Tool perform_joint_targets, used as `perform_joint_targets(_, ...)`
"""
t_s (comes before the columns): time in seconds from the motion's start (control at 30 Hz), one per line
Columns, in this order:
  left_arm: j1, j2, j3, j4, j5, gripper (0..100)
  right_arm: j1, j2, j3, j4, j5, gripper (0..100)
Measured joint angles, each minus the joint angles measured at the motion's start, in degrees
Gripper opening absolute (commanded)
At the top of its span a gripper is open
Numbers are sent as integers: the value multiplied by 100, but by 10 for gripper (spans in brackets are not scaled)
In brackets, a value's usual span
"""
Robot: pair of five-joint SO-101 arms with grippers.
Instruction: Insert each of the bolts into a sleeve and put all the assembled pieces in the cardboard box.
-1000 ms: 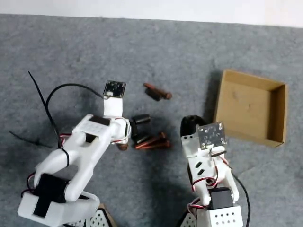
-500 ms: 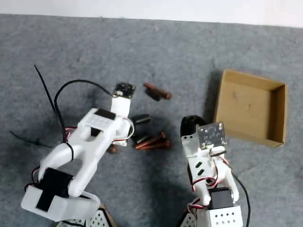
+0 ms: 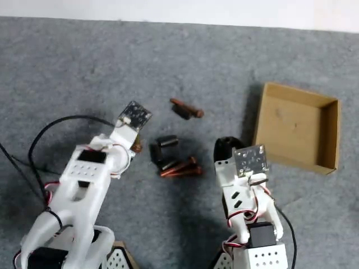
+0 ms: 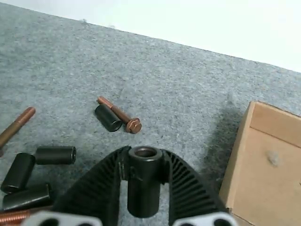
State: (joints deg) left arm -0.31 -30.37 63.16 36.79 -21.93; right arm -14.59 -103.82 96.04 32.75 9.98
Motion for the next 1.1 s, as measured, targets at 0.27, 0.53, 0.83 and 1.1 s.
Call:
perform_joint_targets(0.27, -26, -53, 264, -334, -396, 5, 0, 0, 0, 0, 0, 5)
perform_joint_targets(0.53, 88, -53, 9, 1099, -2646, 5, 0, 0, 0, 9, 0, 5)
perform_joint_targets(0.83, -97, -53, -193, 1380, -4316, 5, 0, 0, 0, 9, 0, 5)
perform_joint_targets(1.1, -132, -53, -1371, 2321, -4343, 7, 0, 0, 0, 9, 0, 5)
